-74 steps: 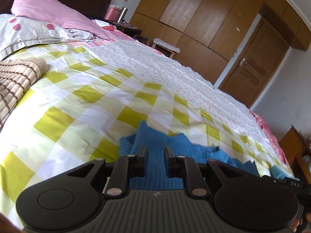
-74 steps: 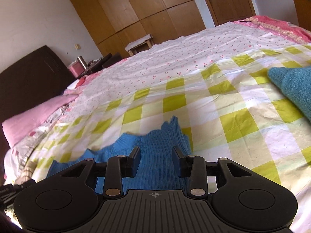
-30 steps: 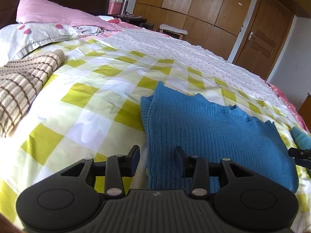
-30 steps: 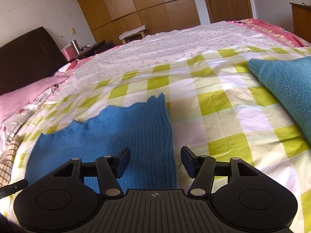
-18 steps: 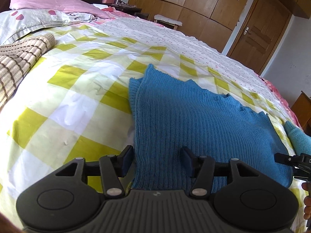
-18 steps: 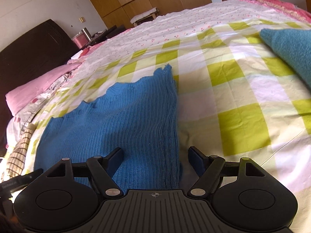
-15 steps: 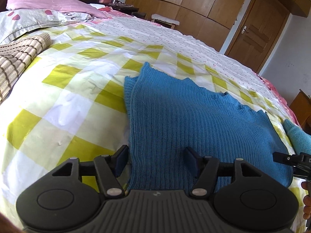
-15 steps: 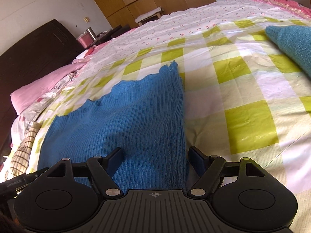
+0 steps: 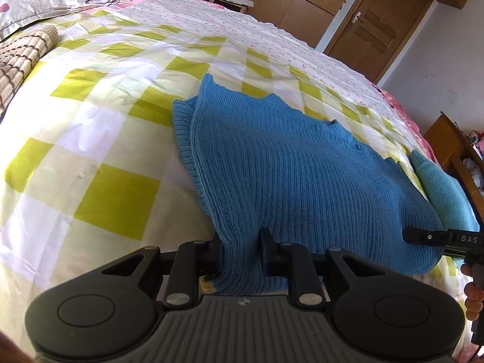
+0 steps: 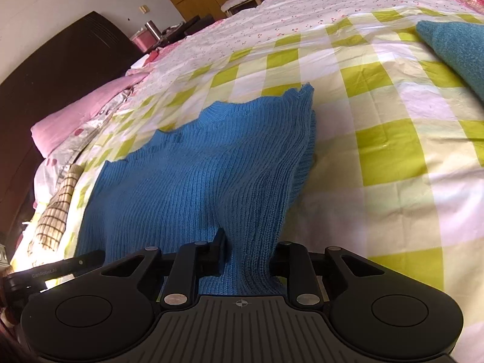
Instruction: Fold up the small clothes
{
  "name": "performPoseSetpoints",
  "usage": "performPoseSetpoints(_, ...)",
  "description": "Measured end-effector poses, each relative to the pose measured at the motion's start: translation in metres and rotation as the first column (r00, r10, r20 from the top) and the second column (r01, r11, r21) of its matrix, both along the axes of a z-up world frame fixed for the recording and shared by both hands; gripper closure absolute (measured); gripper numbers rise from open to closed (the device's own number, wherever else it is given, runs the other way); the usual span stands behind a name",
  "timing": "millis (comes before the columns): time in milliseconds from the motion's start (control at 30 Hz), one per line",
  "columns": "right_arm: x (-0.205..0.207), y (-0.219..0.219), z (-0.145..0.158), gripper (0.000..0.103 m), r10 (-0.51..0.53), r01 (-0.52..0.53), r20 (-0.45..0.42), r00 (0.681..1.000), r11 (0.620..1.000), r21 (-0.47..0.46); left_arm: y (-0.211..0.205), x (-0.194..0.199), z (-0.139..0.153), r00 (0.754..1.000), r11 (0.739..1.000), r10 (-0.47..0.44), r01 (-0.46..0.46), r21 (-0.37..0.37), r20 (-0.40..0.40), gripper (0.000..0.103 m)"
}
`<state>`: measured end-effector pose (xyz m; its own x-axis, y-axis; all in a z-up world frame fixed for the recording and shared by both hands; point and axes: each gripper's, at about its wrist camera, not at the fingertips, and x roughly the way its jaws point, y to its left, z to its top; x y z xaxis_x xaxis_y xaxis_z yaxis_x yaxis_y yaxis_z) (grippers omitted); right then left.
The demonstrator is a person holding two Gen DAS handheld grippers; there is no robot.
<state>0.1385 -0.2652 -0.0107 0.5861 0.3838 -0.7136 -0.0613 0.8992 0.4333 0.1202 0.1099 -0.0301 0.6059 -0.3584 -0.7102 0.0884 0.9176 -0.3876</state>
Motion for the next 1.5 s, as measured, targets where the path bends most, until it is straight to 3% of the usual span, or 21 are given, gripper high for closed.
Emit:
performPoseSetpoints(200, -0.05, -0.01, 0.007, 0.084, 0.037, -0.037, -0.071, 0.997, 0.999, 0.004, -0.001, -0.049, 0.006, 0.996, 0.998, -0.066, 0.067, 0.004, -0.059, 0.077)
performPoseSetpoints(367, -0.095, -0.011, 0.008, 0.08, 0.076, -0.08, -0.106, 0.992, 0.996, -0.039, -0.003, -0.083, 0.01, 0.995, 0.995, -0.072, 0.076, 0.061, -0.071, 0.076)
performPoseSetpoints(467, -0.104, -0.014, 0.016, 0.076, 0.045, -0.05, -0.067, 0.997, 0.996, -0.075, -0.007, -0.091, 0.017, 0.998, 0.99, -0.052, 0.056, 0.127, -0.038, 0.076)
performPoseSetpoints(533, -0.107, -0.015, 0.028, 0.068, 0.016, -0.018, -0.02, 1.0, 0.994, -0.112, -0.005, -0.095, 0.022, 0.999, 0.99, -0.036, 0.037, 0.134, -0.013, 0.076)
performPoseSetpoints(633, -0.116, -0.014, 0.05, 0.068, 0.001, 0.013, 0.074, 0.997, 0.982, -0.188, -0.005, -0.103, 0.029, 0.999, 0.988, -0.017, 0.011, 0.155, 0.036, 0.075)
performPoseSetpoints(733, -0.117, -0.007, 0.069, 0.066, 0.004, 0.023, 0.142, 0.99, 0.982, -0.19, -0.006, -0.102, 0.026, 0.999, 0.988, 0.007, -0.014, 0.153, 0.042, 0.074)
performPoseSetpoints(900, -0.093, 0.051, 0.078, 0.066, 0.136, -0.11, 0.154, 0.979, 0.98, -0.165, -0.007, -0.103, 0.02, 0.998, 0.986, 0.041, -0.048, 0.158, 0.047, 0.072)
performPoseSetpoints(1100, -0.05, 0.158, 0.062, 0.067, 0.308, -0.289, 0.104, 0.946, 0.942, -0.169, -0.006, -0.106, 0.015, 0.998, 0.986, 0.035, -0.043, 0.158, 0.054, 0.067)
performPoseSetpoints(1333, -0.011, 0.239, 0.036, 0.058, 0.36, -0.35, 0.023, 0.933, 0.918, -0.186, -0.002, -0.102, 0.008, 1.0, 0.994, 0.013, -0.015, 0.112, 0.017, 0.065)
performPoseSetpoints(1433, -0.006, 0.261, 0.027, 0.056, 0.381, -0.369, 0.001, 0.925, 0.898, -0.24, -0.001, -0.102, 0.008, 1.0, 0.994, 0.012, -0.014, 0.106, 0.017, 0.062)
performPoseSetpoints(1500, -0.004, 0.272, 0.02, 0.06, 0.375, -0.362, -0.018, 0.927, 0.882, -0.301, 0.0, -0.102, 0.008, 1.0, 0.995, 0.011, -0.012, 0.095, 0.017, 0.061)
